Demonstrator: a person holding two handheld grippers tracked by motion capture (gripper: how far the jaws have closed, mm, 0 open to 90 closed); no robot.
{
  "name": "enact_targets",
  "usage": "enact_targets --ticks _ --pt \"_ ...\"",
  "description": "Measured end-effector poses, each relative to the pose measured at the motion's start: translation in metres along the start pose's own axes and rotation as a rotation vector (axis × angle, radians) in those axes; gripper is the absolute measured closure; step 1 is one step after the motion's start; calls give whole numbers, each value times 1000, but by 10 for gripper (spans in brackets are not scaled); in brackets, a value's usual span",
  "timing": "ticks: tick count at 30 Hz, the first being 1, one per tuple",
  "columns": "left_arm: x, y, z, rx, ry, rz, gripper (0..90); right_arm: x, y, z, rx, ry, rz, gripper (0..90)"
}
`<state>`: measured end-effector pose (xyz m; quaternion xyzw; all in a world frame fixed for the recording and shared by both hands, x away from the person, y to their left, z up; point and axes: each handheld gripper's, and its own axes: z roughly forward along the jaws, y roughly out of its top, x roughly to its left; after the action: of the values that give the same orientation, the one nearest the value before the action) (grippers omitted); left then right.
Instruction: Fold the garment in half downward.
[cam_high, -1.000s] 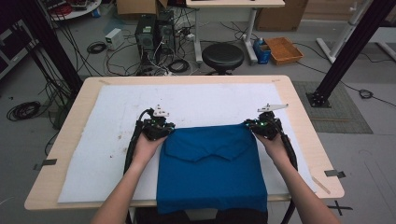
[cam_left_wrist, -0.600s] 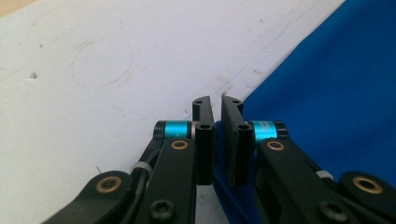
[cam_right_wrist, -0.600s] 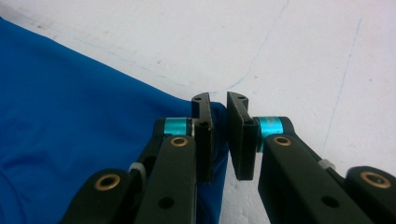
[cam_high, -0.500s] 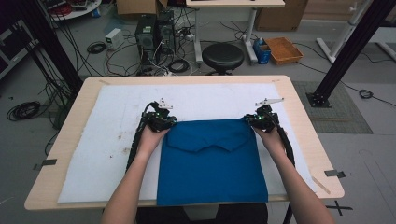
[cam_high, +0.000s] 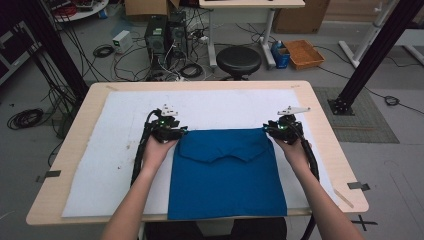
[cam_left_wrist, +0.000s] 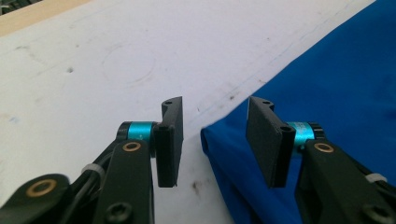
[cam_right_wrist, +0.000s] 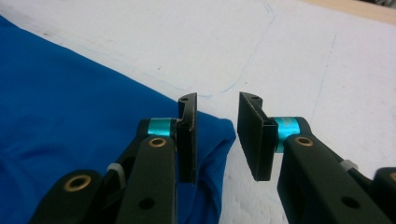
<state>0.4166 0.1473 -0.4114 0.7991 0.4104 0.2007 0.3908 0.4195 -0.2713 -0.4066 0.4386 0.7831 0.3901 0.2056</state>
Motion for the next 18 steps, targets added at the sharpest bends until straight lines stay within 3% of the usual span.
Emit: enact_targets --ticks 3,9,14,18 --pt "-6 -12 -16 13 -10 -35 562 6 -8 -15 -20 -5 5 649" --pt "-23 -39 -30 70 -88 -142 570 20 -28 -33 -10 14 16 640" --pt "-29 -46 -22 109 -92 -177 613 23 -41 -27 36 32 48 641" --pt "-30 -44 -17 122 -91 -171 677 20 -44 -24 41 31 69 640"
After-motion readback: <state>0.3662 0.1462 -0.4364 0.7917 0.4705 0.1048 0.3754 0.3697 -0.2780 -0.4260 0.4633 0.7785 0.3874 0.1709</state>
